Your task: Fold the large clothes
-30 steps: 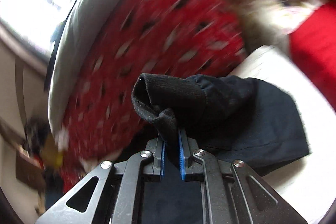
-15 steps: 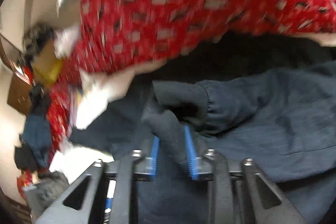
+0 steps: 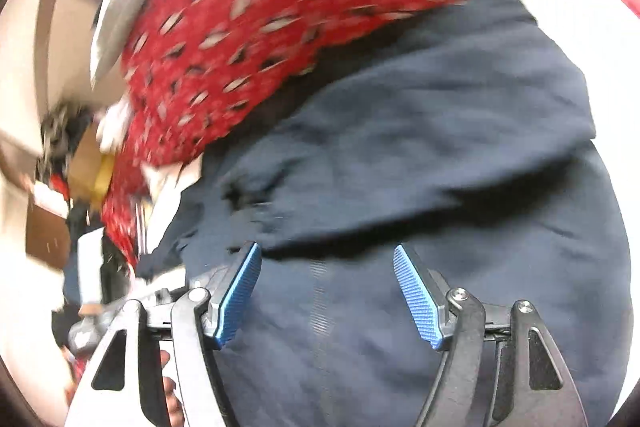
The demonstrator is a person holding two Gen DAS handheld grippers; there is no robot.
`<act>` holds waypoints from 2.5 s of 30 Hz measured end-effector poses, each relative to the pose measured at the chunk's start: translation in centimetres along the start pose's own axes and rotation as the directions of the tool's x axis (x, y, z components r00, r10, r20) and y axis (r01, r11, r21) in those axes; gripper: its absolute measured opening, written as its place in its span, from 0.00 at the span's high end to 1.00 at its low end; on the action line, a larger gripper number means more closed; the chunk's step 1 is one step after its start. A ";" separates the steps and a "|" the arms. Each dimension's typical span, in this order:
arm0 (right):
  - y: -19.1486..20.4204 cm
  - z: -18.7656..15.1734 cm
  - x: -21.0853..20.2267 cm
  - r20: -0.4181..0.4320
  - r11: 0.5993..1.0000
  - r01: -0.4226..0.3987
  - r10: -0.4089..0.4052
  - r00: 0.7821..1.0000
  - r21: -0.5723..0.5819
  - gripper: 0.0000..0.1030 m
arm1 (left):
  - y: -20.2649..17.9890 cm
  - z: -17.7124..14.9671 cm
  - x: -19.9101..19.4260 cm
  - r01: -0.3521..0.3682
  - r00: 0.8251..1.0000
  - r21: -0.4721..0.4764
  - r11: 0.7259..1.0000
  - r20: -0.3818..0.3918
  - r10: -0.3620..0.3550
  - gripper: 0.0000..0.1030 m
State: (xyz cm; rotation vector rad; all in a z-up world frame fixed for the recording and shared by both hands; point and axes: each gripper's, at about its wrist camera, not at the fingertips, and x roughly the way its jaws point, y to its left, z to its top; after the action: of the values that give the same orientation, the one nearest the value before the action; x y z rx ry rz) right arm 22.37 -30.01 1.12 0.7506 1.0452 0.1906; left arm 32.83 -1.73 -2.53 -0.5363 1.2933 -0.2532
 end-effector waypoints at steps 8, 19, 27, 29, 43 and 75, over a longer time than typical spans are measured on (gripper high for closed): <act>-6.5 0.7 -4.4 0.086 0.988 -0.073 0.061 0.994 0.139 0.31 | -1.7 2.0 -3.9 0.030 0.976 -0.079 0.996 0.219 -0.012 0.91; -9.5 6.3 -2.8 0.191 0.967 -0.073 0.026 0.981 0.243 0.31 | 3.7 3.5 -7.6 -0.075 0.962 -0.131 0.989 0.250 0.106 0.91; -6.4 8.1 -2.5 0.193 1.000 0.002 -0.003 0.981 0.010 0.97 | 3.6 2.0 -5.8 -0.091 0.975 -0.107 0.990 0.194 0.111 0.89; -6.9 7.0 -3.5 0.222 0.998 0.067 -0.062 0.973 -0.018 0.97 | 3.8 1.7 -4.6 -0.102 0.980 -0.089 0.991 0.160 0.116 0.86; -2.0 9.5 -2.3 0.312 0.973 0.177 -0.124 0.942 -0.147 0.62 | 2.1 -0.2 -7.6 0.017 0.975 -0.004 1.000 0.223 -0.016 0.77; 9.9 1.4 14.8 0.240 0.786 0.412 -0.336 0.911 -0.460 0.00 | 24.1 14.4 -13.6 -0.183 0.947 -0.451 0.873 0.158 0.280 0.57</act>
State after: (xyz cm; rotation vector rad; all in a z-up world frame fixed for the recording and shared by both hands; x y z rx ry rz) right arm 33.09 -16.18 -2.67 0.0674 0.9267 0.0548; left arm 40.20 28.53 -0.89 -0.7537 1.1843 0.3003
